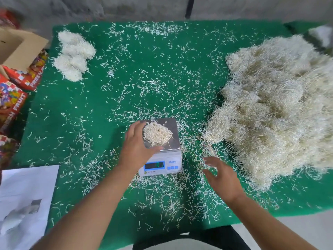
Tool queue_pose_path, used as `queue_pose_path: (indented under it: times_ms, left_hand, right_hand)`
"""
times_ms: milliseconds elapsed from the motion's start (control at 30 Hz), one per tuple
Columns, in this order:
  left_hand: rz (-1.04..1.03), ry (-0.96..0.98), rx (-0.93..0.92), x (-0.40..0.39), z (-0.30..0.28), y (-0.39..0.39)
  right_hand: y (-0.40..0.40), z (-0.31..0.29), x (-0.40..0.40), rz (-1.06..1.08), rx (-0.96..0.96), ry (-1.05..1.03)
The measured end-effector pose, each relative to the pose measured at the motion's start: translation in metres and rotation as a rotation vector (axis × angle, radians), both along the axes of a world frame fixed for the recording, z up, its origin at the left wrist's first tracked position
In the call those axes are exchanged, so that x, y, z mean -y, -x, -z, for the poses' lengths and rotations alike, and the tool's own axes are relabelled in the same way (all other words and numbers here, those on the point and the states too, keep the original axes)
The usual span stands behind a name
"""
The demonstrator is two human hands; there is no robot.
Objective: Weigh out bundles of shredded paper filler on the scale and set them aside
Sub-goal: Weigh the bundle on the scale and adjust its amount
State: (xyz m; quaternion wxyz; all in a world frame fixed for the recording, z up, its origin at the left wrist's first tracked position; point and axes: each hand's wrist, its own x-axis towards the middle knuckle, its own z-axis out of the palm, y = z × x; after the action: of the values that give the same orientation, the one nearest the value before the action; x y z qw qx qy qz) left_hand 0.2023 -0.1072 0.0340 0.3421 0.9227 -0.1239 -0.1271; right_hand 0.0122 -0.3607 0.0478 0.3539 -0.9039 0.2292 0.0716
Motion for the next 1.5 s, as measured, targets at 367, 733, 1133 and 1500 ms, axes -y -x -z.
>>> queue_pose_path:
  times_ms: [367,733,1133,1500]
  left_hand:
    - [0.303,-0.331,0.111,0.064,0.073,-0.041]
    - [-0.247,0.343,-0.148,0.131,-0.031,0.056]
    - [-0.35,0.433,-0.037,0.206,-0.169,0.161]
    - [-0.346,0.077,0.314,0.21,-0.183,0.178]
  right_hand:
    - [0.083,-0.014,0.024,0.236,0.057,-0.005]
    - [0.029,-0.071,0.046,0.283,0.131,-0.456]
    - [-0.013,-0.133,0.014,0.499,-0.148,-1.954]
    - [0.017,-0.16,0.017,0.328,0.002,-1.843]
